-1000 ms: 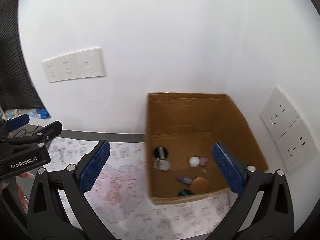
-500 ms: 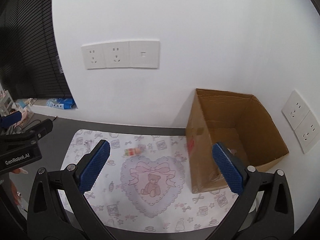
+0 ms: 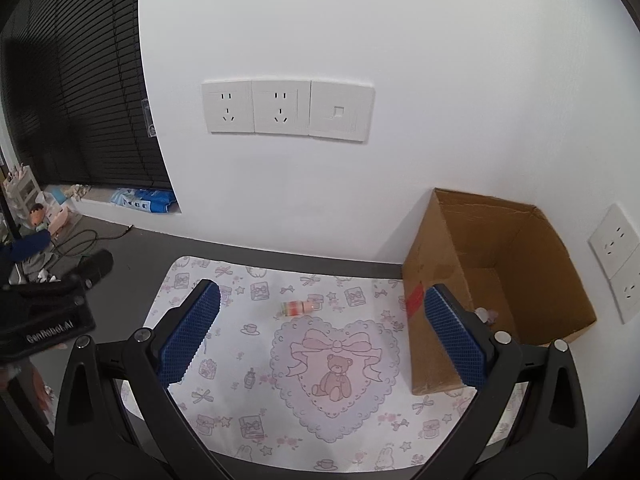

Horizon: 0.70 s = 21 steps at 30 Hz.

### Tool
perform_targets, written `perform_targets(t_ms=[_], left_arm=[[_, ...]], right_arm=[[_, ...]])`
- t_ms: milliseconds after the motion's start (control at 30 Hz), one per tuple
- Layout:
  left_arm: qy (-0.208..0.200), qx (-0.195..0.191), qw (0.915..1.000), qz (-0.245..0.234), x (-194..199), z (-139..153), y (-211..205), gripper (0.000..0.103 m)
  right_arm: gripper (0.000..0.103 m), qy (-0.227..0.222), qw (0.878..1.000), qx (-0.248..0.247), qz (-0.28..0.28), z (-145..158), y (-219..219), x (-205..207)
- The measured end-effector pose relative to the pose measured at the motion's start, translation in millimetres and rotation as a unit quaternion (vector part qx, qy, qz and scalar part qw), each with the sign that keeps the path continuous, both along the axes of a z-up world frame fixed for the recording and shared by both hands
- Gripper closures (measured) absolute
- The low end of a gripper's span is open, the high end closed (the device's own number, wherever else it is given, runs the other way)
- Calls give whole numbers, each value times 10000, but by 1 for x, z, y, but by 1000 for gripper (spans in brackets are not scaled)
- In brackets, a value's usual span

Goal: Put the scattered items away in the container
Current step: 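Withdraw both tools from the box back over the mat, then grasp the pink-capped glass bottle with the right tool while the left tool grasps the white cable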

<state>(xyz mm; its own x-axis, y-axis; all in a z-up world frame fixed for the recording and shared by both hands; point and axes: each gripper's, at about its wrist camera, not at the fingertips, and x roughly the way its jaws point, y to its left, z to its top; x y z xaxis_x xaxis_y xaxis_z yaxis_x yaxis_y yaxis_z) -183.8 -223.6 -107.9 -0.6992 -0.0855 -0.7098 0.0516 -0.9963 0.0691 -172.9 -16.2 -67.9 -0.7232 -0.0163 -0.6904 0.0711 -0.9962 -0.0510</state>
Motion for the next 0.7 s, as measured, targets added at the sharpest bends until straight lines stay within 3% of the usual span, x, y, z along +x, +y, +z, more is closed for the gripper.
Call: perform_targets(t_ms=[333, 500, 700], left_arm=[[-351, -124, 9993, -65, -36, -68, 7, 0], [-481, -120, 9987, -76, -63, -117, 5, 0], [-750, -67, 9972, 11, -96, -176, 1, 0]], right_arm=[[0, -540, 9985, -80, 91, -68, -6, -40], [0, -579, 9982, -91, 110, -115, -3, -66], [0, -923, 9956, 71, 163, -180, -9, -98]])
